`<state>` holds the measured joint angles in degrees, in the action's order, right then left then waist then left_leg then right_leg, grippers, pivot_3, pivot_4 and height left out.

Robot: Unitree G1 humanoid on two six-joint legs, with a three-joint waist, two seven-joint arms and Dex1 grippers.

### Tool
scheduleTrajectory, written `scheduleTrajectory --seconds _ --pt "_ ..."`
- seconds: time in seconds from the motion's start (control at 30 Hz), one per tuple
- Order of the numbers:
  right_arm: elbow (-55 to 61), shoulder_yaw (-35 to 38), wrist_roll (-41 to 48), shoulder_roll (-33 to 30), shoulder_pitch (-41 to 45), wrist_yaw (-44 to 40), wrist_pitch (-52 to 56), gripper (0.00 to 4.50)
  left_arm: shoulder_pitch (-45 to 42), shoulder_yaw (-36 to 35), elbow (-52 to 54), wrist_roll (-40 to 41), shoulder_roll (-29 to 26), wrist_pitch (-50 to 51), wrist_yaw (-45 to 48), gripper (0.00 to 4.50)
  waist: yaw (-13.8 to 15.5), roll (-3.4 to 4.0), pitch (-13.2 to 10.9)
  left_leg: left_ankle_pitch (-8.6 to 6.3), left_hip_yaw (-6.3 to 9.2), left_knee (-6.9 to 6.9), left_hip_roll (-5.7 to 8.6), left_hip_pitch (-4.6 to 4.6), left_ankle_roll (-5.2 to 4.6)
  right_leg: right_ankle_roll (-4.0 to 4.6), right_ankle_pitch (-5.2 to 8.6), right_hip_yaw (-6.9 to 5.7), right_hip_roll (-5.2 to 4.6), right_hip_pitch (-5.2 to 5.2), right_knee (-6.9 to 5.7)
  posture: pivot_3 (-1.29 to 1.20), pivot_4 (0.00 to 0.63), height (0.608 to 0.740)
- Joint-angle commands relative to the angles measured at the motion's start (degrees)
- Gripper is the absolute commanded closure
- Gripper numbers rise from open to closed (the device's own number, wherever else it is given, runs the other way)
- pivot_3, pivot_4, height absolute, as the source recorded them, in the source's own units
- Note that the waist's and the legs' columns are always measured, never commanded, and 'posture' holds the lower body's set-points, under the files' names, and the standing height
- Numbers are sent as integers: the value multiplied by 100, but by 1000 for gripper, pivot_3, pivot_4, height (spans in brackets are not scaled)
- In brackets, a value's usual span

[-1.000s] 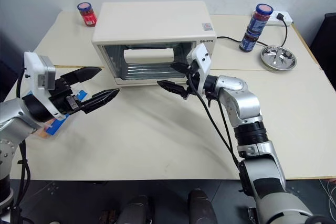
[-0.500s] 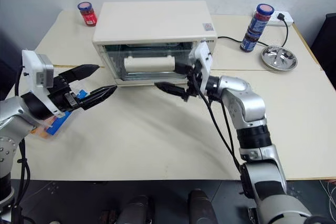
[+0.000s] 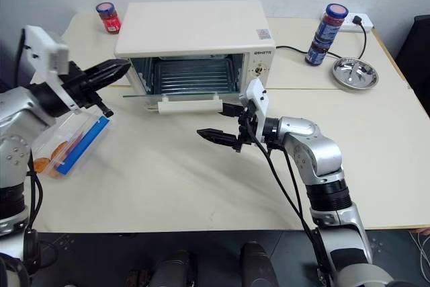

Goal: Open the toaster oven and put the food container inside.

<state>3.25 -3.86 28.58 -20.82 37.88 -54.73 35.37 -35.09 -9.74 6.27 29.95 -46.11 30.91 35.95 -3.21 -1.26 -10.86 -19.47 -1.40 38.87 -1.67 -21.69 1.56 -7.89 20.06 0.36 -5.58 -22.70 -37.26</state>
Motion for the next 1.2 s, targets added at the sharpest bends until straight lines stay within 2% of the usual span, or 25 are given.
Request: scheduleTrajectory --seconds 0.03,0.2,0.43,0.6,0.83,1.03,1.2 --pt "410 0 217 65 -51 6 -7 0 -312 317 -356 -450 -14 -401 337 4453 0 0 0 0 -3 0 0 -1 0 0 0 -1 0 -3 -1 0 150 740" --pt "583 64 257 43 -180 160 26 0 -538 724 -769 -844 107 -722 737 4453 7 0 0 0 -5 2 0 -2 0 0 0 0 -3 -5 -4 0 150 740" --pt "768 316 101 -260 -549 587 27 0 -462 852 -619 -883 175 -745 1255 4453 26 0 0 -1 -3 11 1 -7 -1 0 0 -1 -8 -6 -6 0 150 740" --pt "1198 652 298 -743 -1224 601 225 0 -225 951 -261 -935 186 -662 1457 4453 126 0 0 -1 -3 21 1 -9 -2 0 0 0 -9 -4 -12 0 150 740" --pt "2399 1630 1300 -1676 -2364 399 823 0 410 1193 285 -1250 166 -692 1541 4453 163 0 0 -3 -4 23 0 -13 -6 0 0 3 -9 -3 -9 0 150 740" --pt "2694 2034 1858 -1993 -2151 625 1037 0 767 1716 147 -2123 198 -1017 1297 4453 169 0 0 -1 -3 23 -2 3 -9 0 0 6 -5 9 2 0 150 740" --pt "2706 1935 2053 -2032 -1820 799 1078 0 804 1749 127 -2290 336 -953 1173 4453 182 0 0 -1 -1 23 -5 4 -10 0 0 5 -6 13 17 0 150 740"
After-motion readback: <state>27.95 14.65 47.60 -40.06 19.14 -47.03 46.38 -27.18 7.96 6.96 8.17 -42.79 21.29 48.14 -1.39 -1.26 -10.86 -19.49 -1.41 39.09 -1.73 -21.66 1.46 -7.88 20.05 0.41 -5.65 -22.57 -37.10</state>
